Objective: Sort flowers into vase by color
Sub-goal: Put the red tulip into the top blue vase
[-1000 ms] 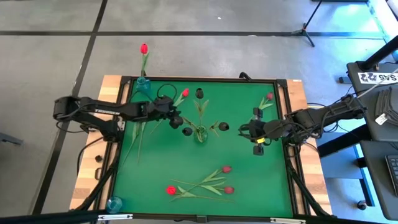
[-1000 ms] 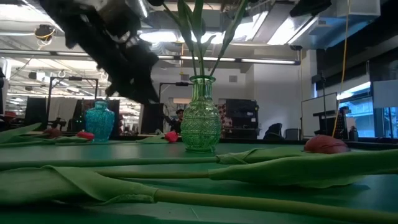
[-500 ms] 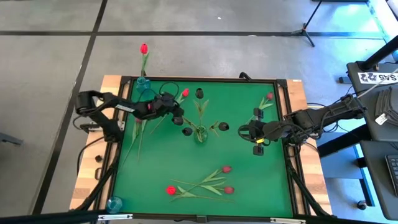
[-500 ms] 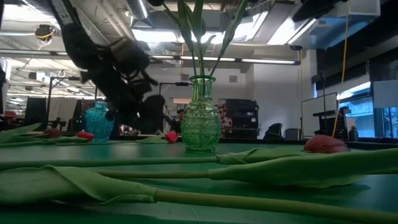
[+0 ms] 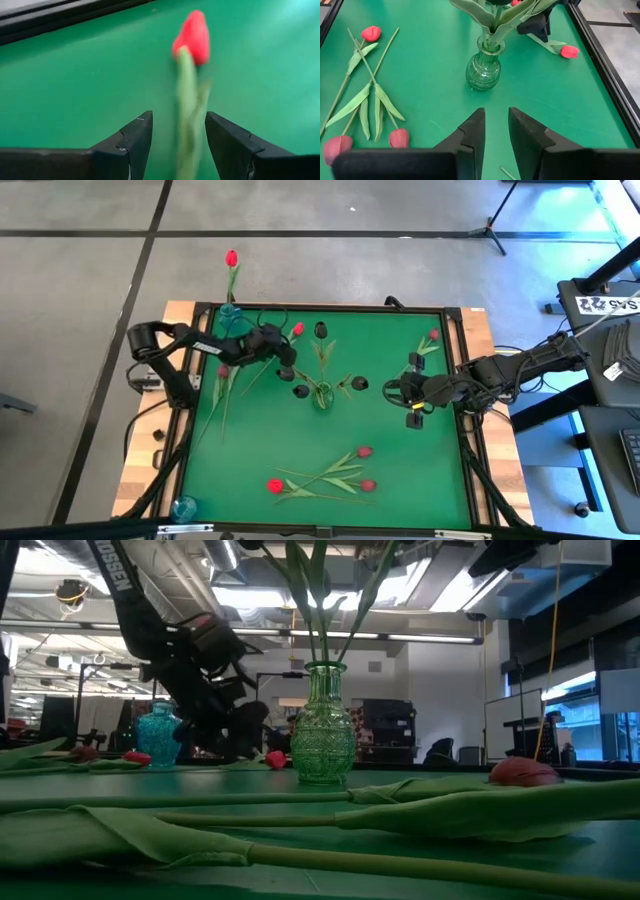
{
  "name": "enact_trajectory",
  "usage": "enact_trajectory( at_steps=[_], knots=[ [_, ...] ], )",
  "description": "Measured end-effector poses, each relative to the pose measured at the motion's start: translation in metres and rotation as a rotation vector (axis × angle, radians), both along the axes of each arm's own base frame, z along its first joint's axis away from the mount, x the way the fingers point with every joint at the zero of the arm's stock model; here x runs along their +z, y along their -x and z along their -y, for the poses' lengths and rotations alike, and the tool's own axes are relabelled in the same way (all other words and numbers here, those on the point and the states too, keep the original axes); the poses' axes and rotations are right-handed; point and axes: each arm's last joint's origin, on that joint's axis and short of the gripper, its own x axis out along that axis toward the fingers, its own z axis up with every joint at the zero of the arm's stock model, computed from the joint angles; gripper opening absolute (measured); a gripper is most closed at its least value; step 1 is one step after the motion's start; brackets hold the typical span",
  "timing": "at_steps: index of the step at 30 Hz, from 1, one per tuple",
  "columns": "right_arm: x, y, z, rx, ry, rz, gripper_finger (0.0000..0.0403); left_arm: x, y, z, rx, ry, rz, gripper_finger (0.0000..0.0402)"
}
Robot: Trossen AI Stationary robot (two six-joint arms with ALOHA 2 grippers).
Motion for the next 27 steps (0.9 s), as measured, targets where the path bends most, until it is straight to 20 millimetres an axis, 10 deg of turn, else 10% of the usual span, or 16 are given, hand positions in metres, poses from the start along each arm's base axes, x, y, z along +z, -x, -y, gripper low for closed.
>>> enact_trajectory(
  at_steps=[10, 18, 27],
  knots=[
    [0.000, 0.000, 0.000, -0.011, -0.012, 0.006, 0.0085, -0.018, -0.003, 0.002, 0.027, 0.036, -0.031, 0.0168],
    [0.000, 0.000, 0.000, -0.019, -0.010, 0.009, 0.0085, -0.017, -0.003, 0.005, 0.054, 0.035, -0.028, 0.0033],
    [0.000, 0.000, 0.000, -0.047, -0.045, 0.013, 0.0085, 0.048, -0.001, 0.021, 0.020, -0.123, 0.141, 0.0005]
  ],
)
